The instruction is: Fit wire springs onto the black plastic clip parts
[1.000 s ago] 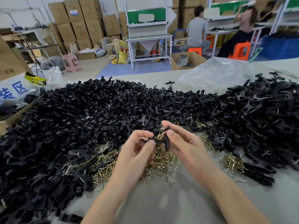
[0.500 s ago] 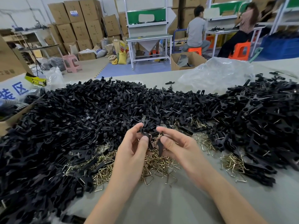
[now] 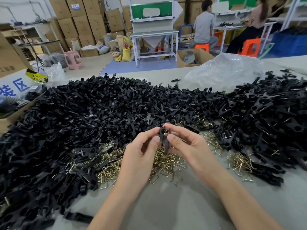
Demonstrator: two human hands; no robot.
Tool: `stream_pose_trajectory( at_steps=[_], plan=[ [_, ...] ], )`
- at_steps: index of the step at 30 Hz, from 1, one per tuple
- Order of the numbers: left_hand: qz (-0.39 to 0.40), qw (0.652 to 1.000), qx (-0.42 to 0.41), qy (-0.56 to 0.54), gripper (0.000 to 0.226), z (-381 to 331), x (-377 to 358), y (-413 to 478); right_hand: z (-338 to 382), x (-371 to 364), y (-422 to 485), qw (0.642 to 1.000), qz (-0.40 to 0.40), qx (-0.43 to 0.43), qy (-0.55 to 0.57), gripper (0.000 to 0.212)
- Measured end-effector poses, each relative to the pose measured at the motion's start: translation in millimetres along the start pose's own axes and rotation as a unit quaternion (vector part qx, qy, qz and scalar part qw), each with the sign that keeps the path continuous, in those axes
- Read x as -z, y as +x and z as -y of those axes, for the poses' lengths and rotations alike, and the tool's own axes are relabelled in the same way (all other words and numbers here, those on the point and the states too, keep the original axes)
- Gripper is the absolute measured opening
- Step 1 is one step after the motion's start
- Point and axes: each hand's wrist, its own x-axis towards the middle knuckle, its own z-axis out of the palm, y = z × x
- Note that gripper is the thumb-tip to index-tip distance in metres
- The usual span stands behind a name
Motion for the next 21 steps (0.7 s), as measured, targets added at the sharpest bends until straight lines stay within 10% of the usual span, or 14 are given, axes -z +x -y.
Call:
stream_pose_trajectory(
  at_steps=[21],
  plan=[
    [-0.003, 1.0, -0.003, -0.023, 0.022, 1.4, 2.2, -0.6, -2.2, 2.0, 0.5, 1.0, 0.008, 0.004, 0.013, 0.036]
  ],
)
